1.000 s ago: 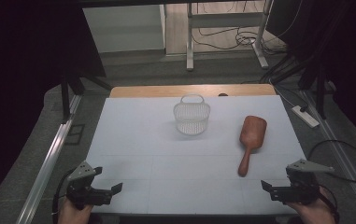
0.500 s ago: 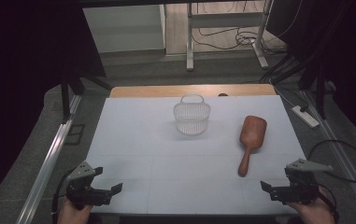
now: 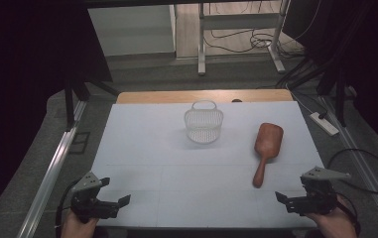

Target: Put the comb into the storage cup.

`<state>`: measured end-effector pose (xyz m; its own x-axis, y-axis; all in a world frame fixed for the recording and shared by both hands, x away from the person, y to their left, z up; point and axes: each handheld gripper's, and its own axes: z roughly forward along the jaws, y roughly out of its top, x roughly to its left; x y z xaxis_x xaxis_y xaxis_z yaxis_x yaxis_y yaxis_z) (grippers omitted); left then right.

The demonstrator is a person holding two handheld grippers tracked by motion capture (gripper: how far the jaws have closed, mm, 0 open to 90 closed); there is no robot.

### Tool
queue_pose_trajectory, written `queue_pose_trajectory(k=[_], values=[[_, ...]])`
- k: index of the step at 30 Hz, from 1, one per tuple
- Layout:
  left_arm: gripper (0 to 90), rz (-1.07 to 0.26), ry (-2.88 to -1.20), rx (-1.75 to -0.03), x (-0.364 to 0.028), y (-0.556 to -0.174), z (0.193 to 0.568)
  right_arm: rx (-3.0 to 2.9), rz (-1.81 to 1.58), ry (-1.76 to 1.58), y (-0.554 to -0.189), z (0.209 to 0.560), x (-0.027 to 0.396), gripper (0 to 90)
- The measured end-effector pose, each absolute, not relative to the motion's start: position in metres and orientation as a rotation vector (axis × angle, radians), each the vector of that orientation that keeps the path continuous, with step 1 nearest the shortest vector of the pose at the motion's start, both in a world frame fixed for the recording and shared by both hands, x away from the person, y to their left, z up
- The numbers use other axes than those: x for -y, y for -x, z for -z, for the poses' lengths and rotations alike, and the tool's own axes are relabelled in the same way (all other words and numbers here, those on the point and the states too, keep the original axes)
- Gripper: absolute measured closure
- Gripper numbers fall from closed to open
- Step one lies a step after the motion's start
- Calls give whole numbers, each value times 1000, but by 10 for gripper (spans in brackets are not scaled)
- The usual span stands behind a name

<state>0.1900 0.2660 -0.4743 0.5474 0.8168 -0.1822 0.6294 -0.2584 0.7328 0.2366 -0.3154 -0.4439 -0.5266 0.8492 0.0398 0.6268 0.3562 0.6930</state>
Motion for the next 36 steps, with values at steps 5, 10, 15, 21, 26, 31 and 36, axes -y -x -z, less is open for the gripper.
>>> queue_pose_trajectory(k=[5, 10, 15, 21, 26, 31, 36], values=[[14, -298, -1986, -1167, -266, -190, 474, -2303, -964, -1294, -238, 443, 315, 0], [16, -297, -1989, -1165, -266, -190, 474, -2318, -992, -1307, -241, 442, 314, 0], [17, -298, -1991, -1167, -266, -190, 474, -2325, -997, -1304, -246, 441, 312, 0], [18, -298, -1992, -1168, -266, -191, 474, -2318, -997, -1300, -253, 438, 310, 0], [18, -298, -1994, -1168, -266, -191, 474, -2318, -979, -1311, -257, 438, 309, 0], [19, -299, -1995, -1168, -265, -191, 474, -2329, -969, -1308, -261, 437, 308, 0], [20, -298, -1995, -1168, -265, -190, 474, -2332, -970, -1313, -267, 438, 305, 0]])
